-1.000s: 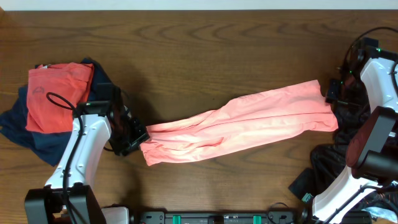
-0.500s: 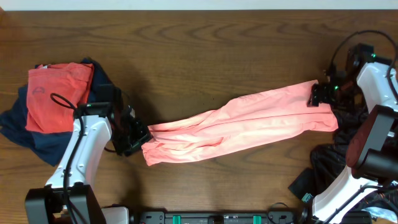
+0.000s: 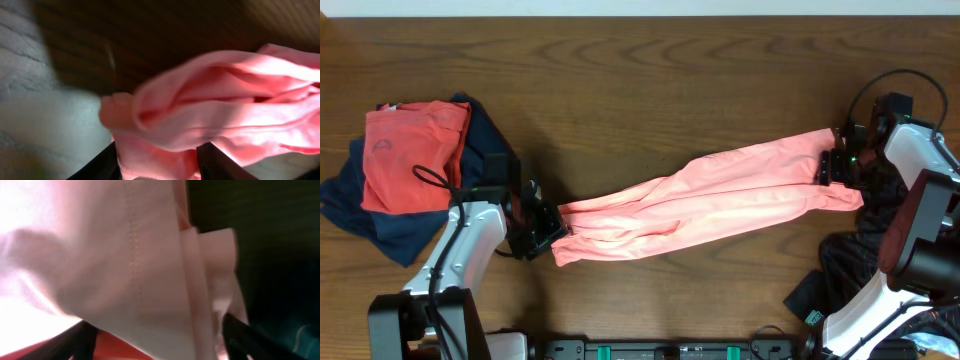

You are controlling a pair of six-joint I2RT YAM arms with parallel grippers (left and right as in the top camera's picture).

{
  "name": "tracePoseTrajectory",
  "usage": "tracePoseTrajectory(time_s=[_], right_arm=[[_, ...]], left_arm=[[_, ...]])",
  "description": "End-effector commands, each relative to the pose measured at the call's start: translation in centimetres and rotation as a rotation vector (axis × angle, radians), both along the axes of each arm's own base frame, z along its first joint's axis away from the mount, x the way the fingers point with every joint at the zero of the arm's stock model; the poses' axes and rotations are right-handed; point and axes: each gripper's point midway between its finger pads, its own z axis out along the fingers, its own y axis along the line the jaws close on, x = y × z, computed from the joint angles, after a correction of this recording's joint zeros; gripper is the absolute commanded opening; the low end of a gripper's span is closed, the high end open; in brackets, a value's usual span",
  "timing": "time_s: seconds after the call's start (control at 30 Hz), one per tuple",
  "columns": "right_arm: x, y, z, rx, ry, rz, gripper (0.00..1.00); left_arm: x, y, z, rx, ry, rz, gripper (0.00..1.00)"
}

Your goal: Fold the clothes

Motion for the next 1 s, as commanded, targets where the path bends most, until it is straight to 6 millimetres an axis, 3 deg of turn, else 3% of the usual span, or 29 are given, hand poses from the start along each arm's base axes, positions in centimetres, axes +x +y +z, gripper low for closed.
tracePoseTrajectory(time_s=[0.0,0.13,0.23,0.47,0.53,0.67,0.77,0.87,0.97], right_arm=[[-0.5,0.6,-0.9,0.048,0.009,-0.004,0.58],[-0.3,0.6,-0.9,0.045,0.001,-0.006,0.23],[0.0,0.5,-0.9,0.044,-0.007,-0.026,0.04],[0.2,0.4,-0.9,0.041,-0.014,-0.028,0.01],[0.2,0.4,-0.9,0.041,-0.017,-0.028,0.2],[0.8,0.2,-0.1,0.036,-0.033,-0.028,0.34],[2.0,-0.3,1.7,0.02,-0.065,-0.027,0.5],[3.4,-1.4,3.7,-0.029,-0.108,-0.03,0.59],[4.1,-1.7,4.2,-0.05,-0.131,0.018,0.64]], left_arm=[[-0.1,1.3,-0.9,0.071,-0.011,0.005,0.49],[0.5,1.5,-1.2,0.086,-0.039,0.007,0.48],[0.7,1.6,-1.3,0.087,-0.041,0.007,0.48],[0.5,1.5,-1.6,0.086,-0.025,0.006,0.53],[0.5,1.5,-1.6,0.085,-0.025,0.006,0.54],[0.5,1.5,-1.6,0.085,-0.025,0.006,0.54],[0.5,1.5,-1.6,0.085,-0.025,0.006,0.54],[0.5,1.5,-1.6,0.085,-0.025,0.006,0.54],[0.5,1.5,-1.6,0.085,-0.025,0.006,0.54]])
